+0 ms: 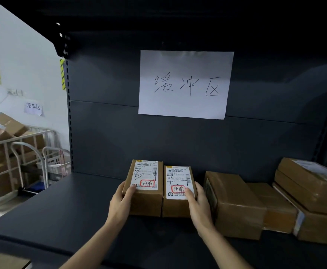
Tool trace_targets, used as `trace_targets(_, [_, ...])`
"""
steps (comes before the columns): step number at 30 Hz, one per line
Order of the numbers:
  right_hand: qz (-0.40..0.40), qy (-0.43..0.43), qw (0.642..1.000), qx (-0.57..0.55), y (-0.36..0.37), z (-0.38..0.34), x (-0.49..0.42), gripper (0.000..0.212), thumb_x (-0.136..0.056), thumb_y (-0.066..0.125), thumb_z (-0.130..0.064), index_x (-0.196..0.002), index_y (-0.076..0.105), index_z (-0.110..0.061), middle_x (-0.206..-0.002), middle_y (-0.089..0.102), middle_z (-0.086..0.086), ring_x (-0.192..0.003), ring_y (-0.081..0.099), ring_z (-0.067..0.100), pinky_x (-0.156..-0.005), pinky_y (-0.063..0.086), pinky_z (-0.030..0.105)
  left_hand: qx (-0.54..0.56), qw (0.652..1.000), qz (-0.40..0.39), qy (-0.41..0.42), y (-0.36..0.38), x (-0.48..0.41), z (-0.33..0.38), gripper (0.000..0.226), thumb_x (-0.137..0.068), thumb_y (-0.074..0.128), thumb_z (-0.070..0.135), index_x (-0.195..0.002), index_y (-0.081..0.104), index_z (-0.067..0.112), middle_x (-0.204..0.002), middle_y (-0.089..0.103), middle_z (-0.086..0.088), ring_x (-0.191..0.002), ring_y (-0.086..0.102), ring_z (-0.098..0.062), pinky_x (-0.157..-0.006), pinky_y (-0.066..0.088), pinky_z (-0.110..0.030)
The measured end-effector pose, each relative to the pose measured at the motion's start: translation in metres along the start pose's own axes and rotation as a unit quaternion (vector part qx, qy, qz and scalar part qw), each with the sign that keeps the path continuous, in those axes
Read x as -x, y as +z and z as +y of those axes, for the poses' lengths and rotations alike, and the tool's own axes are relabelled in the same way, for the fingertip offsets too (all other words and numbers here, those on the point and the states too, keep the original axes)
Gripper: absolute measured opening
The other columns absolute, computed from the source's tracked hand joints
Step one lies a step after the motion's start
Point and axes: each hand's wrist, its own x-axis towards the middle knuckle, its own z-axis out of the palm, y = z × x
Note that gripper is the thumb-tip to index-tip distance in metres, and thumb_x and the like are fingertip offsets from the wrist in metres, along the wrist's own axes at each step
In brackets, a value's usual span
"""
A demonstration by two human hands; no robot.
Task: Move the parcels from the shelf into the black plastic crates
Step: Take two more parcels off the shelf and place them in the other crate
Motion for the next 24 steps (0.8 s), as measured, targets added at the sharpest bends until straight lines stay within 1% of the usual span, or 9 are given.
trace_targets(2, [-0.001, -0.012, 1.000, -0.017, -0.004, -0.004, 0.009, 0.038, -0.095, 0.051, -0.028, -0.131, 0.043, -0.026, -0.111, 0.058, -0.020, -0.094, 0.054, -0.010, -0.070, 0.042, 0.005, 0.017, 1.000, 0.003, 0.013, -0.001, 0.011, 0.004, 0.042, -0.093, 0.050, 0.034, -0.133, 0.046, 0.022, -0.118, 0.057, -0.001, -0.101, 0.054, -0.014, -0.076, 0.043, -0.026])
trace_targets(4, [-0.005, -0.022, 0.999, -0.033, -0.008, -0.007, 0.020, 0.036, -0.095, 0.051, -0.027, -0.129, 0.042, -0.029, -0.110, 0.057, -0.021, -0.096, 0.054, -0.010, -0.071, 0.043, 0.005, 0.025, 0.999, 0.005, 0.027, -0.003, 0.023, 0.008, 0.039, -0.093, 0.051, 0.030, -0.131, 0.047, 0.023, -0.117, 0.058, 0.000, -0.098, 0.055, -0.008, -0.071, 0.043, -0.020])
trace_targets(7, [-0.012, -0.031, 0.998, -0.056, -0.018, -0.012, 0.038, 0.031, -0.095, 0.051, -0.025, -0.122, 0.039, -0.035, -0.106, 0.055, -0.024, -0.092, 0.055, -0.014, -0.067, 0.044, 0.001, 0.031, 0.999, 0.004, 0.041, -0.004, 0.046, 0.013, 0.035, -0.093, 0.050, 0.028, -0.127, 0.046, 0.026, -0.111, 0.058, 0.006, -0.096, 0.054, -0.006, -0.067, 0.043, -0.019])
trace_targets(10, [-0.022, -0.036, 0.996, -0.076, -0.029, -0.017, 0.058, 0.033, -0.095, 0.050, -0.023, -0.122, 0.037, -0.036, -0.107, 0.056, -0.022, -0.097, 0.057, -0.007, -0.070, 0.047, 0.008, 0.034, 0.998, 0.013, 0.052, -0.004, 0.073, 0.019, 0.031, -0.093, 0.051, 0.026, -0.123, 0.045, 0.031, -0.107, 0.057, 0.012, -0.096, 0.053, -0.004, -0.068, 0.042, -0.020])
trace_targets(12, [-0.027, -0.039, 0.994, -0.095, -0.036, -0.020, 0.072, 0.034, -0.095, 0.050, -0.022, -0.122, 0.038, -0.037, -0.110, 0.058, -0.019, -0.100, 0.057, -0.003, -0.074, 0.046, 0.013, 0.036, 0.997, 0.017, 0.058, -0.005, 0.091, 0.023, 0.029, -0.093, 0.051, 0.024, -0.121, 0.045, 0.032, -0.108, 0.057, 0.014, -0.096, 0.054, -0.003, -0.069, 0.042, -0.019])
trace_targets(17, [-0.046, -0.042, 0.990, -0.125, -0.047, -0.024, 0.113, 0.033, -0.094, 0.050, -0.024, -0.122, 0.040, -0.039, -0.112, 0.059, -0.019, -0.101, 0.059, -0.002, -0.070, 0.049, 0.011, 0.035, 0.996, 0.032, 0.077, -0.018, 0.141, 0.028, 0.030, -0.092, 0.053, 0.025, -0.120, 0.046, 0.034, -0.110, 0.058, 0.013, -0.099, 0.055, -0.005, -0.071, 0.042, -0.020])
trace_targets(20, [-0.056, -0.047, 0.989, -0.130, -0.044, -0.025, 0.134, 0.034, -0.094, 0.051, -0.024, -0.122, 0.039, -0.040, -0.112, 0.059, -0.018, -0.103, 0.059, 0.001, -0.075, 0.047, 0.016, 0.036, 0.995, 0.042, 0.088, -0.032, 0.168, 0.029, 0.031, -0.091, 0.055, 0.026, -0.118, 0.046, 0.036, -0.110, 0.059, 0.012, -0.101, 0.055, -0.006, -0.074, 0.042, -0.021])
trace_targets(22, [-0.068, -0.046, 0.987, -0.138, -0.038, -0.027, 0.147, 0.036, -0.094, 0.051, -0.023, -0.125, 0.039, -0.037, -0.113, 0.059, -0.016, -0.103, 0.059, 0.003, -0.078, 0.048, 0.018, 0.036, 0.994, 0.051, 0.090, -0.045, 0.185, 0.031, 0.035, -0.088, 0.057, 0.029, -0.120, 0.045, 0.035, -0.112, 0.059, 0.011, -0.104, 0.055, -0.008, -0.078, 0.044, -0.025])
trace_targets(24, [-0.086, -0.045, 0.985, -0.145, -0.029, -0.030, 0.160, 0.036, -0.095, 0.050, -0.021, -0.126, 0.039, -0.034, -0.114, 0.058, -0.014, -0.104, 0.060, 0.006, -0.081, 0.050, 0.022, 0.029, 0.993, 0.064, 0.093, -0.060, 0.200, 0.032, 0.047, -0.077, 0.054, 0.038, -0.123, 0.044, 0.034, -0.113, 0.058, 0.011, -0.105, 0.054, -0.008, -0.083, 0.044, -0.028])
